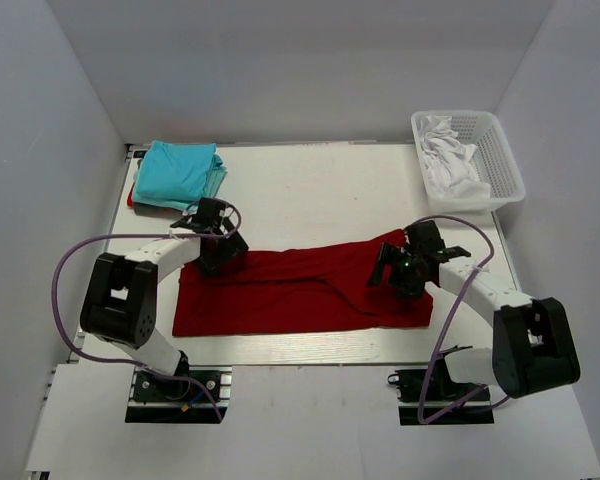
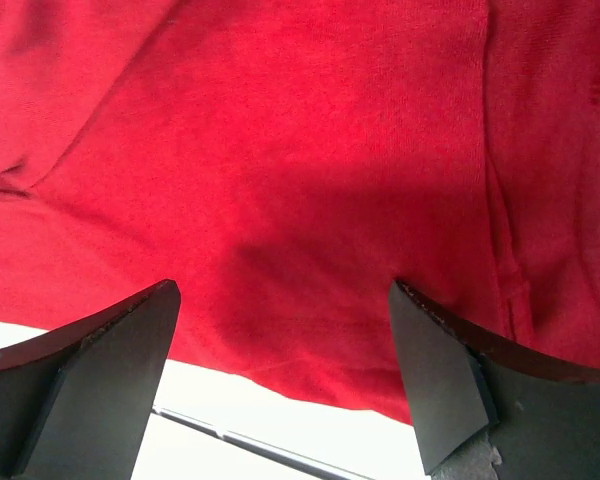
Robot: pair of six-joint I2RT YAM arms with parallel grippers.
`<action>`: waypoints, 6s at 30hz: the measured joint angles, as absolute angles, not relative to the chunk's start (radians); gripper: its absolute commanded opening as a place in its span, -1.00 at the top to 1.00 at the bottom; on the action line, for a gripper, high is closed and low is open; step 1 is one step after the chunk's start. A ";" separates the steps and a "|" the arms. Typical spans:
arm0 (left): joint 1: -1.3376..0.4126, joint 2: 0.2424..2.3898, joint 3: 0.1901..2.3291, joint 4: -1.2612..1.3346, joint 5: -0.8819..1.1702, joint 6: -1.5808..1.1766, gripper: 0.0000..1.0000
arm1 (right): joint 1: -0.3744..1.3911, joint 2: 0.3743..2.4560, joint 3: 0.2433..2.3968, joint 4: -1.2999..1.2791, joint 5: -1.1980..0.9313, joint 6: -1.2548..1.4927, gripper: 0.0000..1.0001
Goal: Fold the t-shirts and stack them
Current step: Rotate the tshirt 90 degrees, then grab the bottom of the folded rectangular tshirt with both arms, then fold the folded rectangular tshirt in 1/3 of the way
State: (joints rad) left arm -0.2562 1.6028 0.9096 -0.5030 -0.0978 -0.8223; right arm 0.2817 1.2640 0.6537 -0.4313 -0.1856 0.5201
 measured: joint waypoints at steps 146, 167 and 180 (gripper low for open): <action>-0.840 1.517 0.755 -0.485 0.271 -0.748 1.00 | 0.413 1.130 0.445 -0.394 -0.438 0.493 1.00; -0.723 1.657 1.309 -0.480 -0.167 -0.646 1.00 | 0.371 1.466 1.100 -0.383 -0.160 0.458 1.00; -0.580 1.925 1.576 -0.485 -0.155 -0.545 1.00 | 0.294 1.821 1.443 -0.387 -0.205 0.423 1.00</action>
State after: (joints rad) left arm -0.5797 1.9251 1.5757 -0.4850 -0.1547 -0.5446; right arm 0.2935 1.8206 1.4425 -0.3870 -0.2050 0.4232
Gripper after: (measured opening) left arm 0.028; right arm 0.021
